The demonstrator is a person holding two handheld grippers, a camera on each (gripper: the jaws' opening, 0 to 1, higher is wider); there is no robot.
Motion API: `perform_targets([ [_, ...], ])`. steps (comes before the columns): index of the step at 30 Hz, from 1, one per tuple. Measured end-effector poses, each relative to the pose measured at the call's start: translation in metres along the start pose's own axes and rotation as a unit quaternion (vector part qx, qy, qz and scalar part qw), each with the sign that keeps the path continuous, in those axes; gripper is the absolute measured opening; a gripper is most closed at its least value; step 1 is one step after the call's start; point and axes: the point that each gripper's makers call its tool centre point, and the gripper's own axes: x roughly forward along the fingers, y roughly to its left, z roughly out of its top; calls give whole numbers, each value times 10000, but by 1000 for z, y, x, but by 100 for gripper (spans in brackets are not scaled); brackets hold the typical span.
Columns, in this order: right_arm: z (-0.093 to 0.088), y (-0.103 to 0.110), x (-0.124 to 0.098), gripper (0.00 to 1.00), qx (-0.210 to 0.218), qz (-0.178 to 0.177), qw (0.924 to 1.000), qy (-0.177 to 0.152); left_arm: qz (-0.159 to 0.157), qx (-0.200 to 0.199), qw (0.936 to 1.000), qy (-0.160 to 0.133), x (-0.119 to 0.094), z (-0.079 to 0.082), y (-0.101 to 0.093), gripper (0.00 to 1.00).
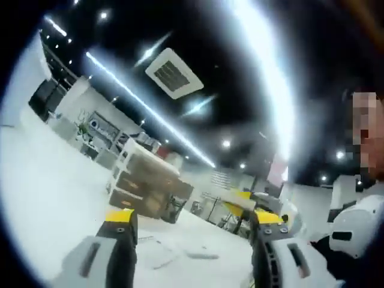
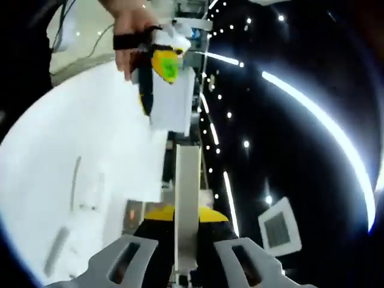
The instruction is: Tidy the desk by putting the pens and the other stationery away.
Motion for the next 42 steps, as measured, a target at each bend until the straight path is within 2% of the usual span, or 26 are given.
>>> perform_targets([
  [4,-22,-20,6,9,215,48,9994,281,-102,74,9997,204,-8,-11,-11,82],
  [6,-35,-27,11,9,329,156,9986,393,12,295,9987,420,-15,-20,-8,83],
  [7,-42,-28,13,9,429,223,9978,460,81,383,9982,446,-15,-19,-3,83],
  [8,-49,-31,17,9,514,285,9968,544,164,444,9979,442,-4,-7,14,83],
  [9,-53,-32,19,9,520,304,9966,563,224,479,9976,442,-1,-3,21,83],
  [14,-75,-38,40,9,623,559,9936,763,388,503,9972,403,-16,-3,26,82],
  [20,-91,-38,66,9,831,1004,9868,957,579,557,9960,391,-28,-4,35,79],
  [26,-106,-32,88,9,923,1411,9781,1224,506,411,9969,447,-32,-14,33,76],
  [33,-119,-35,110,9,962,1540,9743,1333,435,320,9969,571,-33,-26,29,75],
  [42,-134,-24,132,9,979,1934,9643,1518,439,259,9972,551,-34,-29,28,74],
])
